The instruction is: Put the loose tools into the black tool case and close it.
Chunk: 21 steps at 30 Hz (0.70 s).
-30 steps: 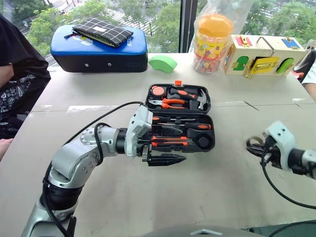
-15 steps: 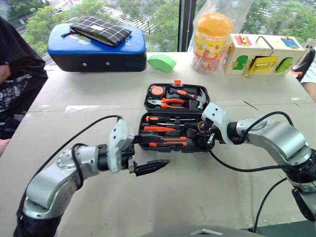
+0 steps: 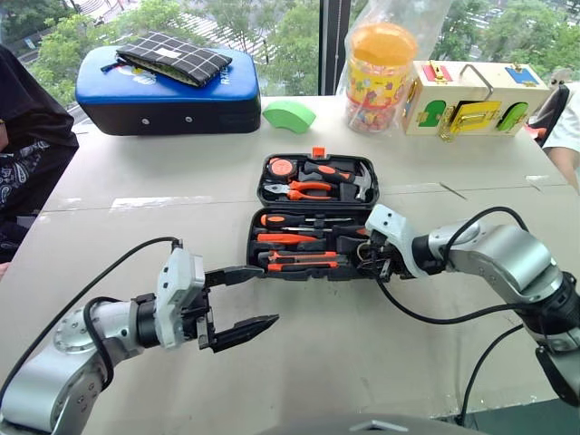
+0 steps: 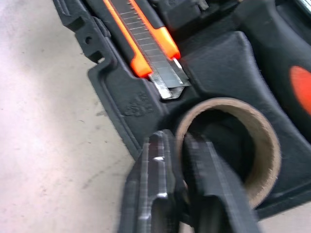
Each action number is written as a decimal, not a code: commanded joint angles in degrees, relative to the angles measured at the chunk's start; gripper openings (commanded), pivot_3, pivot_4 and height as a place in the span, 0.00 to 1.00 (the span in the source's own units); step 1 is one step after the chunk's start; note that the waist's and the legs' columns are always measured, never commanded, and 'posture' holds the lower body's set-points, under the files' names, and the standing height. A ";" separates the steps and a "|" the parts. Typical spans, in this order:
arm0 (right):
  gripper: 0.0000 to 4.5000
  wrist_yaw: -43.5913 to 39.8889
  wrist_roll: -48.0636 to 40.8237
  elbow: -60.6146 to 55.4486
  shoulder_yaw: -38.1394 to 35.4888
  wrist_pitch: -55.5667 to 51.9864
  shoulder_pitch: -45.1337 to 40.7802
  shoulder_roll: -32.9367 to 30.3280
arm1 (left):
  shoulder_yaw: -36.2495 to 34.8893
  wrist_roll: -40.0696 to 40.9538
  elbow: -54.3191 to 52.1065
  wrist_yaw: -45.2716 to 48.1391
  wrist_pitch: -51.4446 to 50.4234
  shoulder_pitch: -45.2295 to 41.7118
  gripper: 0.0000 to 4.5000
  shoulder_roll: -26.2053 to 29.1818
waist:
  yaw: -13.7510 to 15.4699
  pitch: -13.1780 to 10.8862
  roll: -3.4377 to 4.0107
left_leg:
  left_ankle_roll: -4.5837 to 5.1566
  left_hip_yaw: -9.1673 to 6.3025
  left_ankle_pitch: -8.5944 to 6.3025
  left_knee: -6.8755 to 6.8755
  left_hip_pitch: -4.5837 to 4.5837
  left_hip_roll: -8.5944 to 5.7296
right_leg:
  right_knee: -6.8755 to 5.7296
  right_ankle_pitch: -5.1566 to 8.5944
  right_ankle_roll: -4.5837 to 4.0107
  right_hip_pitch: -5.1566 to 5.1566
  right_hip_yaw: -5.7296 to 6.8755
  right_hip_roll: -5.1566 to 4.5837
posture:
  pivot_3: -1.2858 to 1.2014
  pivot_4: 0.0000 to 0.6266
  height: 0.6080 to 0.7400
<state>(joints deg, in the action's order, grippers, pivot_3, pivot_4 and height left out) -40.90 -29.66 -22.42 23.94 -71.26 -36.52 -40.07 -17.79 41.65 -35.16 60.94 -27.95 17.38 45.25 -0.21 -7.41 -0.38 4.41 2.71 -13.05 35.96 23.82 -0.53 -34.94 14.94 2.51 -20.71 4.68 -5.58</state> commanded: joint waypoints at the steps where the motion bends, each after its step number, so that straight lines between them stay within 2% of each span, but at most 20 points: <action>1: 0.50 -3.47 -1.24 -2.72 -0.31 0.86 0.40 -2.22 | -0.93 -0.54 0.61 0.62 2.30 0.42 1.00 -0.28 | -0.07 0.01 -0.02 | 0.00 0.00 0.00 -0.02 0.00 0.01 | 0.00 0.00 0.00 0.00 0.00 0.00 | 0.52 0.24 1.00; 2: 0.56 -4.22 -1.42 -3.36 -0.34 1.19 0.44 -2.91 | -0.86 -0.61 0.89 0.60 2.53 0.41 1.00 -0.26 | -0.05 0.02 -0.03 | 0.00 0.00 0.00 -0.06 -0.02 0.01 | 0.01 0.00 0.00 0.00 0.00 0.00 | 0.52 0.24 1.00; 3: 0.69 -6.25 -4.44 -4.90 -3.30 0.70 0.64 -3.39 | -0.77 0.27 1.88 -0.78 1.49 -0.52 1.00 -0.88 | -0.02 0.01 -0.02 | 0.00 0.00 0.00 -0.08 -0.02 0.01 | 0.02 0.00 0.00 -0.01 0.00 0.00 | 0.52 0.24 1.00; 6: 0.69 -9.77 -11.01 -7.30 -11.59 0.35 1.29 -3.93 | 0.43 1.22 5.01 -4.62 -1.28 -3.86 1.00 -2.59 | 0.12 -0.05 0.06 | 0.17 -0.02 -0.10 -0.10 0.00 0.01 | 0.04 0.00 0.00 -0.01 0.02 0.00 | 0.52 0.24 1.00; 8: 0.69 -8.98 -10.90 -7.07 -15.29 3.63 2.17 -3.71 | 1.02 2.29 7.21 -10.06 -4.85 -7.71 1.00 -4.73 | 0.26 -0.02 0.02 | 0.27 -0.02 -0.16 -0.08 0.00 0.01 | 0.03 -0.01 0.01 -0.01 0.00 -0.01 | 0.52 0.24 1.00; 10: 0.69 -5.38 -8.97 -4.83 -18.16 6.39 2.37 -1.73 | 1.29 2.20 9.44 -16.07 -7.12 -12.52 1.00 -7.50 | 0.49 0.03 -0.07 | 0.28 -0.02 -0.16 -0.03 -0.01 0.01 | 0.02 -0.01 0.02 0.01 0.00 -0.01 | 0.52 0.24 1.00; 13: 0.69 2.67 -9.16 3.59 -25.16 4.40 -0.46 5.24 | 1.72 1.64 15.17 -27.19 -13.46 -22.76 1.00 -11.46 | 0.99 0.07 -0.21 | 0.27 -0.01 -0.15 0.09 0.00 0.02 | -0.07 -0.07 0.11 0.03 0.02 0.00 | 0.52 0.24 1.00; 14: 0.75 4.42 -9.84 6.46 -27.58 2.92 -1.51 7.05 | 2.24 0.79 16.94 -30.50 -16.38 -26.06 1.00 -11.76 | 1.13 0.06 -0.22 | 0.25 -0.01 -0.13 0.14 0.01 0.01 | -0.13 -0.14 0.23 0.02 0.04 0.00 | 0.52 0.24 1.00; 16: 0.87 5.98 -6.18 8.49 -26.37 5.66 -2.26 6.66 | 2.72 0.36 20.60 -35.83 -21.92 -31.97 1.00 -12.72 | 1.36 0.00 -0.25 | 0.03 -0.01 0.03 0.32 0.04 -0.02 | -0.41 -0.15 0.24 -0.01 0.05 -0.01 | 0.52 0.24 1.00; 17: 0.98 9.18 -3.28 11.75 -25.79 7.07 -3.78 7.80 | 3.57 -0.96 24.63 -38.23 -22.97 -36.93 1.00 -13.98 | 1.38 0.01 -0.26 | 0.08 -0.02 0.06 0.33 0.04 -0.06 | -0.46 -0.15 0.25 -0.01 0.07 -0.02 | 0.52 0.24 1.00; 21: 0.99 15.48 4.81 23.88 -22.61 11.63 -9.03 11.02 | 6.24 -5.46 38.63 -41.22 -22.97 -50.37 1.00 -17.59 | 1.14 -0.04 -0.34 | 0.25 -0.02 0.20 0.34 0.01 -0.19 | -0.67 -0.14 0.27 -0.07 0.03 0.02 | 0.52 0.24 1.00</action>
<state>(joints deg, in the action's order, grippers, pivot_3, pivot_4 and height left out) -27.48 -27.47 -1.37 1.10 -61.96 -43.49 -29.70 -12.42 38.03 -0.06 20.57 -50.97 -30.05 27.79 0.93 -7.45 -0.72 4.65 2.70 -12.83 36.28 23.84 -0.72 -35.61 14.80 2.78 -20.77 4.71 -5.54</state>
